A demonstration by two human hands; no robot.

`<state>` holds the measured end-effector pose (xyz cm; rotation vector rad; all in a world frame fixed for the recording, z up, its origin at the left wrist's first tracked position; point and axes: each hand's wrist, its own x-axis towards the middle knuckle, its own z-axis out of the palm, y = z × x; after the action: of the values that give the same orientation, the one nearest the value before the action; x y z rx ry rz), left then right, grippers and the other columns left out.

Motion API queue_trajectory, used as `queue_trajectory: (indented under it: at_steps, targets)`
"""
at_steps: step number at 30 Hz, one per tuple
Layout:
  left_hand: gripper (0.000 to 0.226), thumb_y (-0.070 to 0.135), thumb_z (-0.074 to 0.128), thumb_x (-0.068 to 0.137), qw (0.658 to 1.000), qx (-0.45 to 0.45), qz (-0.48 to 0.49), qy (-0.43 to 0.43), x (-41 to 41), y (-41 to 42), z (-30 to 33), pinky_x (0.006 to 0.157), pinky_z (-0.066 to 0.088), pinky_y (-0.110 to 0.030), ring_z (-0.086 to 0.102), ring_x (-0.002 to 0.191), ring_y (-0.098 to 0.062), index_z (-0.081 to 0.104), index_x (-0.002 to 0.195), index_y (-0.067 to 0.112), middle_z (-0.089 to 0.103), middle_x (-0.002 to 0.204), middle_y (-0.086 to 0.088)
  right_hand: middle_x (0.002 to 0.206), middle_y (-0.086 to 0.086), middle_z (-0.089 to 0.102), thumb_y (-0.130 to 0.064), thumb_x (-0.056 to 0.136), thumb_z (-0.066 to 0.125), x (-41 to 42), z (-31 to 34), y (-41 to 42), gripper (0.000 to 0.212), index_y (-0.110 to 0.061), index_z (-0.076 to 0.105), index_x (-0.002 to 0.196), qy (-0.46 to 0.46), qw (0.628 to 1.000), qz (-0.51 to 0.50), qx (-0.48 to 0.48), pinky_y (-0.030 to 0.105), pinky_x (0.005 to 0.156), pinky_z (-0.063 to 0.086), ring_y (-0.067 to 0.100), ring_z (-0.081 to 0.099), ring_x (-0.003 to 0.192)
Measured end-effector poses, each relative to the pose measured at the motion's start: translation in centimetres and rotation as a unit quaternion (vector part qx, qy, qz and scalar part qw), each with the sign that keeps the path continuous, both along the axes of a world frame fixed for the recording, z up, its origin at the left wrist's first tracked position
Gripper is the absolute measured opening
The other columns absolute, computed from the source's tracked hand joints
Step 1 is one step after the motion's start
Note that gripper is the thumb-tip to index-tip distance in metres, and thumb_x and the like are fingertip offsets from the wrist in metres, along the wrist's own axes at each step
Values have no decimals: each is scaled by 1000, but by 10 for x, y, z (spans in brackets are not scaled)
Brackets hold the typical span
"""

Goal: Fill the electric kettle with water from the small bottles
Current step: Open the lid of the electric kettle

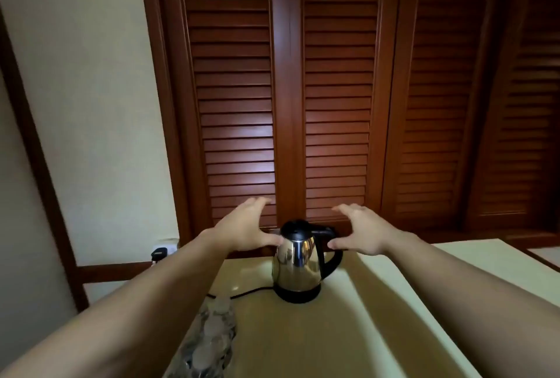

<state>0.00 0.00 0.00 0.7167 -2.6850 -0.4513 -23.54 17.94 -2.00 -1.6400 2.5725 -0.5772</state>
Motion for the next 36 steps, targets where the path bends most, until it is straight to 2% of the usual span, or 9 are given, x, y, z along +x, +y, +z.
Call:
queue_trajectory:
  at_steps: [3,6,8,10,13,18,21,25,36]
  targets:
    - [112,56,88,72,999,27,15,-34,-30,-12,-15,118,39,-42,37,149,-23,26,162,29,35,164,-1,156,3,42,-62,77,76,-18,-12,-23,92,-31,36,154,-4,1000,5,15,47,116,39,26,38,145]
    - [118,60,87,72,995,25,16,-94,-66,-28,-38,120,38,-44,37,148,-25,22,163,25,34,163,-3,129,-8,57,-47,88,73,-43,-26,-47,54,-30,54,135,-26,999,34,31,37,102,51,17,57,121]
    - [116,59,88,71,994,28,12,-101,-86,-38,-49,121,38,-42,38,147,-23,26,162,22,37,162,0,126,-13,60,-48,90,72,-61,-37,-60,49,-28,58,132,-34,997,71,25,33,97,52,10,59,114]
    - [112,55,91,67,994,47,23,-92,-100,-45,-57,115,43,-38,43,142,-20,33,158,23,46,154,3,116,-14,65,-47,89,73,-78,-51,-69,40,-29,64,123,-47,994,92,19,30,90,54,3,62,103]
    - [96,48,96,63,991,78,30,-102,-113,-56,-65,99,49,-29,55,126,-14,48,143,27,57,131,12,99,-14,70,-46,89,74,-98,-68,-76,24,-32,68,107,-79,989,122,7,35,84,59,1,66,89]
    - [91,54,97,46,990,114,47,-70,-115,-67,-73,97,54,-28,65,112,-5,62,129,36,70,118,21,94,-9,72,-56,90,68,-115,-82,-82,24,-36,66,103,-103,982,159,-16,41,79,60,5,70,83]
    - [86,53,99,44,988,135,48,-49,-112,-65,-71,101,55,-33,67,108,1,68,123,37,75,109,24,94,-7,71,-54,91,67,-117,-80,-85,24,-33,66,103,-102,979,174,-29,44,81,58,6,69,85]
    - [84,56,99,44,989,139,56,-18,-109,-63,-56,104,54,-36,68,108,-1,70,120,34,76,108,21,93,-10,70,-51,92,66,-116,-63,-86,24,-30,66,101,-84,977,188,-61,45,82,56,6,66,85]
    - [78,57,96,46,992,115,20,38,-105,6,-37,96,57,-35,69,103,-1,70,116,37,76,104,21,95,-10,71,-44,93,71,-107,-28,-2,16,-33,68,104,-85,979,172,-73,35,79,57,3,66,87]
